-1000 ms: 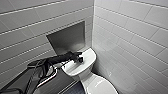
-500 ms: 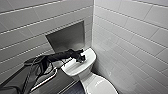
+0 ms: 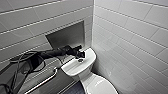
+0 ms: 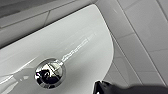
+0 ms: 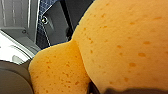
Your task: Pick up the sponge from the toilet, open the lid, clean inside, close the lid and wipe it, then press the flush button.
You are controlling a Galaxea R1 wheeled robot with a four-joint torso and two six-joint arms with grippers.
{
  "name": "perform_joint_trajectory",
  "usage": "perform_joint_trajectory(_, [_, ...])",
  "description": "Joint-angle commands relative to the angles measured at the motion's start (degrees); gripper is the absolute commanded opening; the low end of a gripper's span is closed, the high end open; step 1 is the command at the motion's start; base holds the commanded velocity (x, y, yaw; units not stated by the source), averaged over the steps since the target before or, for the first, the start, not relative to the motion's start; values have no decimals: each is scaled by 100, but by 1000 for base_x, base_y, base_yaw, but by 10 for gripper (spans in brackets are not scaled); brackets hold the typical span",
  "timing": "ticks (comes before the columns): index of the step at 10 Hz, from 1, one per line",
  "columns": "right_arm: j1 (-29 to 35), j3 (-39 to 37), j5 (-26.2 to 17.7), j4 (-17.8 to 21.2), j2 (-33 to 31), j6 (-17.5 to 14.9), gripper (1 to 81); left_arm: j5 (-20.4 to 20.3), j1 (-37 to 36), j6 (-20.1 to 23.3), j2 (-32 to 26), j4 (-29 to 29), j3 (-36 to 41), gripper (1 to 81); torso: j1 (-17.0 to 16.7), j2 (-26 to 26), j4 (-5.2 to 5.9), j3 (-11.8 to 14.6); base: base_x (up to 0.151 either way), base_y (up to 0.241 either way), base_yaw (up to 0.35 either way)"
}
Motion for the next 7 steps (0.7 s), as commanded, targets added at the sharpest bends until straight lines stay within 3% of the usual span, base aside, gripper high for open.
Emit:
perform_joint_trajectory(1, [-38,183,-562,-49,12,-50,10,114,-500,-273,-940,45,1663,10,0,0,0,0,0,0,0])
perform_joint_trajectory(3, [-38,192,-562,-40,3,-50,10,96,-78,-273,-1643,71,2516,10,0,0,0,-2,0,0,0])
perform_joint_trajectory(6, [-20,262,-562,-49,-41,-41,10,61,1056,-282,-2426,633,3431,10,0,0,0,-2,0,0,0])
perform_joint_trajectory(7, [-20,288,-562,-57,-41,-42,10,52,1503,-282,-2611,879,3660,10,0,0,0,191,0,0,0])
